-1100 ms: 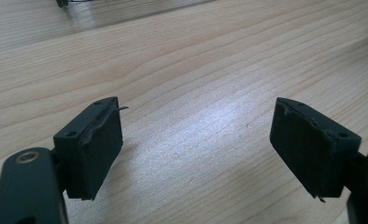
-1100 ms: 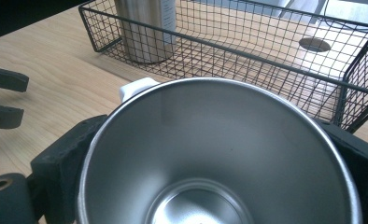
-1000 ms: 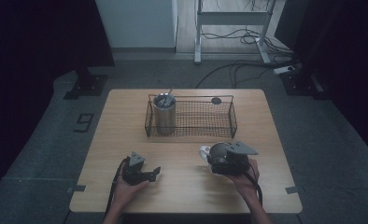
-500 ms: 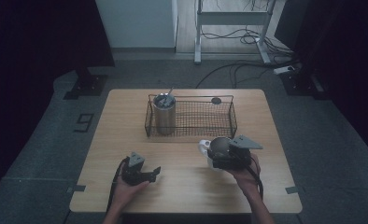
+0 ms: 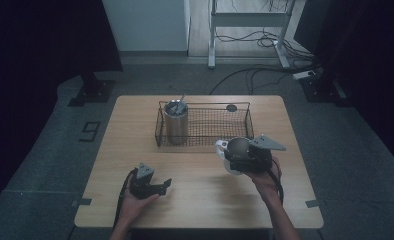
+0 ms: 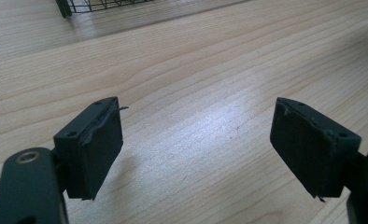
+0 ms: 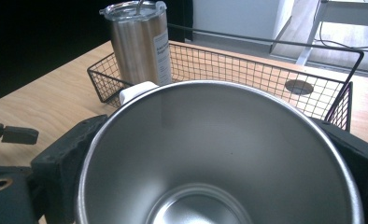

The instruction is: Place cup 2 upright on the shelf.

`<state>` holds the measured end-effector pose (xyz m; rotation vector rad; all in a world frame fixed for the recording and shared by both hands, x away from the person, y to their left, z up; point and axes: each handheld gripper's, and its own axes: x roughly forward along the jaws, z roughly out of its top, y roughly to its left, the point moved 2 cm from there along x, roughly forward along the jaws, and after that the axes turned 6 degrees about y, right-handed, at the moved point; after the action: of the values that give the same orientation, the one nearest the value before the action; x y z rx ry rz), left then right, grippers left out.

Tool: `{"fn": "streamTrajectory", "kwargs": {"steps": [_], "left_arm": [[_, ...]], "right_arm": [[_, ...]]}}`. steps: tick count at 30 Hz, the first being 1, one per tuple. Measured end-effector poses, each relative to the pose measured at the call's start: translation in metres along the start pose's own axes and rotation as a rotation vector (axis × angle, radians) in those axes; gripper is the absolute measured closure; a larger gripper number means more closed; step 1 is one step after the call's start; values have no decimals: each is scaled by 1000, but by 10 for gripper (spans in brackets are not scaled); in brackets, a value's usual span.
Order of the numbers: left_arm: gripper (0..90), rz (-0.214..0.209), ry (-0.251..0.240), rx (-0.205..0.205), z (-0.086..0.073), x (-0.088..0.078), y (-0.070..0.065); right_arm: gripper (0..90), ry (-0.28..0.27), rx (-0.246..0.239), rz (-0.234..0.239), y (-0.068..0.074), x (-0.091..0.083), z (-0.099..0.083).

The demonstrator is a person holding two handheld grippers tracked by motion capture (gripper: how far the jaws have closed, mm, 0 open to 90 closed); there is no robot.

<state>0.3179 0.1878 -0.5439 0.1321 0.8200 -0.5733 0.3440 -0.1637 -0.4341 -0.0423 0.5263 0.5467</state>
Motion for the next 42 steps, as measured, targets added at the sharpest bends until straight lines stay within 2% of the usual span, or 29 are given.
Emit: {"fn": "streamTrajectory", "kwargs": {"steps": [15,28,42], "left_arm": [[175,-3,1,-1,0,0,0],[175,-6,-4,1,0,-1,0],[177,0,-13,3,-1,-1,0]], "right_arm": [[59,-26,-15,-4,0,-1,28],[58,-25,18,-26,-12,8,42],[59,-20,-3,-38,-16,14,55]]}}
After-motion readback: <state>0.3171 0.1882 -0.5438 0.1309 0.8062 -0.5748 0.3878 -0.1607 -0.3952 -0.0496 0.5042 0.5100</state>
